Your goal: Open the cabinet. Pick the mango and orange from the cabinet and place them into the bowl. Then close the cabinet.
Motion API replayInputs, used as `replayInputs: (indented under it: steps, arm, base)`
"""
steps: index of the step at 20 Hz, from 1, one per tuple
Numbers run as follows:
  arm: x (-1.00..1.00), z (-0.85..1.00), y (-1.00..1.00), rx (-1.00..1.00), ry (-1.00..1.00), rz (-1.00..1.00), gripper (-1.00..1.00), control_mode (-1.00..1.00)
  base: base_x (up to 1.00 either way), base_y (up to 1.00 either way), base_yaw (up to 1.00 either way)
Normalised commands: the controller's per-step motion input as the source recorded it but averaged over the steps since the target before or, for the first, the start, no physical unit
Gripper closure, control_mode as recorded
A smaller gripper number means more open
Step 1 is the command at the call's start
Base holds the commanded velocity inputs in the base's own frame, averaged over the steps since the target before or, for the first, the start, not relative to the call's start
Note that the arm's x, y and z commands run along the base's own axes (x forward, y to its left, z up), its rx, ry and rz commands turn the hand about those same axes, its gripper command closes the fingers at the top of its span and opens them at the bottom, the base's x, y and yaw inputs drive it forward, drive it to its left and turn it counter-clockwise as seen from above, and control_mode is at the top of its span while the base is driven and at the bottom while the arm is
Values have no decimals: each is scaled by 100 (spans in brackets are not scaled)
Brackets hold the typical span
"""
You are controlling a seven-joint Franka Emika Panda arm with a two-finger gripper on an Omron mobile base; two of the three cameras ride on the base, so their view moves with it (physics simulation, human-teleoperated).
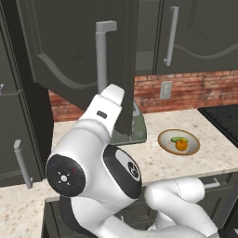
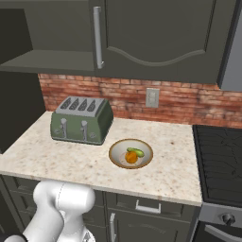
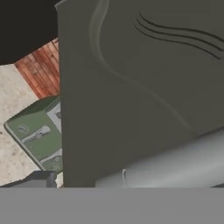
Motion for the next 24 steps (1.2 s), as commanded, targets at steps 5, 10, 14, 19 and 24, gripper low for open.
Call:
replayInputs:
  steps: [5, 10, 14, 19, 24]
  arm:
    - [0, 0, -43, 0, 9, -3, -100, -100]
    - [4, 0, -51, 0, 4, -2, -100, -100]
    - [11, 3, -50, 0, 1, -3, -100, -100]
    - [30, 0, -45, -1, 0, -1, -100, -100]
    - [60, 0, -26, 0, -1, 0, -100, -100]
  base:
    - [0, 0, 0]
    - [0, 0, 0]
    - [0, 0, 0]
    - [0, 0, 0]
    - [0, 0, 0]
